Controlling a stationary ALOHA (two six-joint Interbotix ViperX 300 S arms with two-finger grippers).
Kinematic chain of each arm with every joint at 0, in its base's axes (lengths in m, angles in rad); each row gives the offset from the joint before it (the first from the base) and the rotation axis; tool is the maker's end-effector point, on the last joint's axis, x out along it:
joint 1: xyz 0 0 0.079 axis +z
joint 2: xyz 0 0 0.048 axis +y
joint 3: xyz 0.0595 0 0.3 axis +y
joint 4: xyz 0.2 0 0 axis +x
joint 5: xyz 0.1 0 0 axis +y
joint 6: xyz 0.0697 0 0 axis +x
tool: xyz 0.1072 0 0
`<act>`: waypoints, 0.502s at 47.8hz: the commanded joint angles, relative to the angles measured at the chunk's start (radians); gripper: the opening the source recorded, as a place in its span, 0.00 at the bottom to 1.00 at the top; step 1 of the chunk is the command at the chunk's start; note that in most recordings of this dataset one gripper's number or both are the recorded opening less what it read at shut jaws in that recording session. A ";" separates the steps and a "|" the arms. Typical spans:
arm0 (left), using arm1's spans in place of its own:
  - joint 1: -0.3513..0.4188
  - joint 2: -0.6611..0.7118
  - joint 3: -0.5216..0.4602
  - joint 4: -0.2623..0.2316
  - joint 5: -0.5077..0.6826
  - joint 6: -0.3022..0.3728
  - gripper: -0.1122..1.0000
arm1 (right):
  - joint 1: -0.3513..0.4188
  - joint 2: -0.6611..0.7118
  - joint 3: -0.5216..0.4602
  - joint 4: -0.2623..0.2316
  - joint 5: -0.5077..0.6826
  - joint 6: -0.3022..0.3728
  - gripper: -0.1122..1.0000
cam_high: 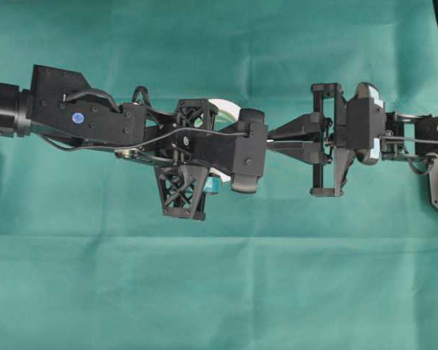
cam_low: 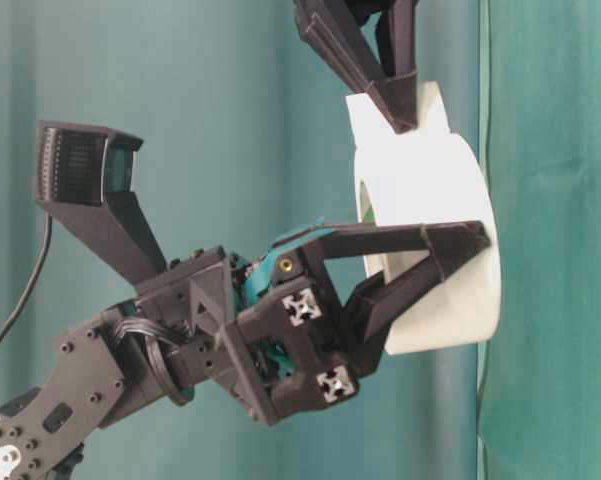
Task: Peel off the duct tape with your right arm.
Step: 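Pinch the tape end tab with the right gripper, then pull the tape end away from the roll with the right gripper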
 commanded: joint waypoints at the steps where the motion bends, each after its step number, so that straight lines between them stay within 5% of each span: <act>1: -0.014 -0.048 -0.008 0.002 -0.003 0.008 0.29 | -0.018 -0.012 -0.003 0.014 -0.011 -0.002 0.02; 24: -0.092 -0.071 0.029 0.002 -0.003 0.184 0.29 | -0.071 -0.012 0.015 0.015 -0.055 -0.005 0.02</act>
